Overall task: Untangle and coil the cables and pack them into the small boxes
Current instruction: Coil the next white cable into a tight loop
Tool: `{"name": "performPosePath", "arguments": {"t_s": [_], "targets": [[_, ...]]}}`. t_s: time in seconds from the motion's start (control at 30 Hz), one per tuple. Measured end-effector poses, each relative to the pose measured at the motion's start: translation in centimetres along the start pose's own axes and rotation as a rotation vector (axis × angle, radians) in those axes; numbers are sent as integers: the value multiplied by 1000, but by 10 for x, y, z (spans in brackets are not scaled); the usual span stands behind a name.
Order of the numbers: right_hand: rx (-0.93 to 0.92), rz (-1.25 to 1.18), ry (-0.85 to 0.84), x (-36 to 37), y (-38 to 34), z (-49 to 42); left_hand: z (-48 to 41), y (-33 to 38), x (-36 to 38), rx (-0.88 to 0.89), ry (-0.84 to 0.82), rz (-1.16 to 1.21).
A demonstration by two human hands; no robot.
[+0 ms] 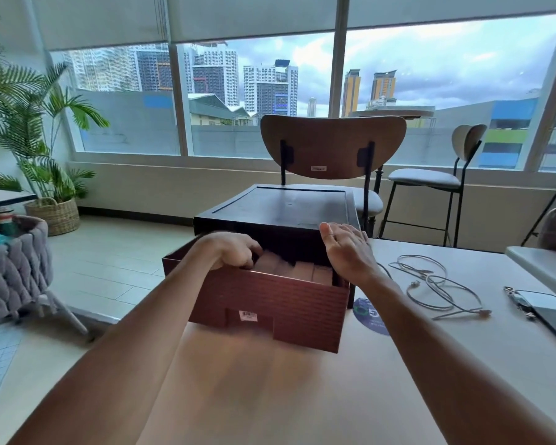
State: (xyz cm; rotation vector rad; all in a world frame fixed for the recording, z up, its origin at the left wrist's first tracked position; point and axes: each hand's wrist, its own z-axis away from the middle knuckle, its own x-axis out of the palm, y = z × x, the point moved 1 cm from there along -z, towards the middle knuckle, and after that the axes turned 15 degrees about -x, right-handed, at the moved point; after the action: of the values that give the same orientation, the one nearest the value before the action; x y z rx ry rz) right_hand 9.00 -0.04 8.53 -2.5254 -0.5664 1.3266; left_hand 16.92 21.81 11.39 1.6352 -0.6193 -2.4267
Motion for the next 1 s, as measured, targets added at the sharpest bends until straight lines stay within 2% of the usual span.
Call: {"name": "performPosePath", "arguments": {"t_s": [0.1,0.23,0.37,0.43,0.53,0.63,0.83,1.0], "targets": [[2,35,-14,-1,0,0,-6,-6,0,42,179,-74],[53,160,-99,1,-12,-4,-4,-27,-14,38,407,275],[83,261,-161,12,-24,-2,5,-54,-33,-64,696,327],[94,252,-184,11,-24,-1,8,-61,-35,-110,703,298],[98,239,-196,9,-23,1,8,-58,-32,-186,590,165],[96,231,-197,9,-24,1,8,-43,-30,-260,546,25],[95,204,-190,9,-22,1,1,-21,-14,-361,649,-229],[98,170,-183,8,-20,2,-1,-25,-10,-292,762,-288]]}}
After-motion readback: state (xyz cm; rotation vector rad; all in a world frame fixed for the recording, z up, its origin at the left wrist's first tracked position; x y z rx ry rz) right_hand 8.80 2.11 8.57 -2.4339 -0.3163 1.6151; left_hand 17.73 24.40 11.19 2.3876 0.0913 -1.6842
